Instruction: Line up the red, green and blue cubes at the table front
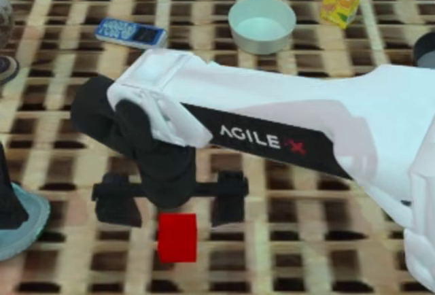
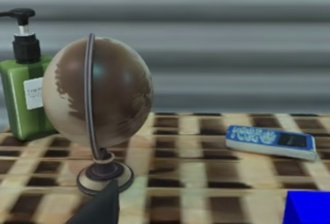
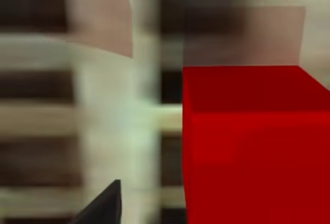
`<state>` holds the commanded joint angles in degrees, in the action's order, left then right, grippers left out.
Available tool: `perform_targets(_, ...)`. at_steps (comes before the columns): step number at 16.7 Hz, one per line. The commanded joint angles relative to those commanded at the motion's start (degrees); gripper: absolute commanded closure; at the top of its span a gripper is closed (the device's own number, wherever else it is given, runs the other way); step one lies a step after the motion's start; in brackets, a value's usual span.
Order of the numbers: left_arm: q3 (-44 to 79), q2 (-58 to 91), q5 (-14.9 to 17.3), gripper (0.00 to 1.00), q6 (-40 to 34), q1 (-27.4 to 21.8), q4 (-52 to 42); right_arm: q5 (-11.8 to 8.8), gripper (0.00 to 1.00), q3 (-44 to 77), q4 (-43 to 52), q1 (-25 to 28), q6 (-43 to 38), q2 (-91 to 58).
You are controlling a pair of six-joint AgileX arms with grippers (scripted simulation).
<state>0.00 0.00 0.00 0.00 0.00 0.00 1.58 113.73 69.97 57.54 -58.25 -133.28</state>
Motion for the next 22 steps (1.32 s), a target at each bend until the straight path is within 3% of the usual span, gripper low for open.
perform_targets(3,0.0,0.0,0.0,0.0,0.0,0.0,0.0,0.0,0.0,3.94,4.75,0.25,0.09,1.12)
perform_targets(11,0.0,0.0,0.0,0.0,0.0,0.0,0.0,0.04,0.0,4.33,4.96,-1.13,3.8,0.95)
perform_targets(16,0.0,0.0,0.0,0.0,0.0,0.0,0.0,-0.12,0.0,4.36,4.89,-6.32,20.77,0.45)
perform_targets(22,0.0,0.0,0.0,0.0,0.0,0.0,0.0,-0.99,0.0,2.5,4.83,-15.87,53.22,0.06)
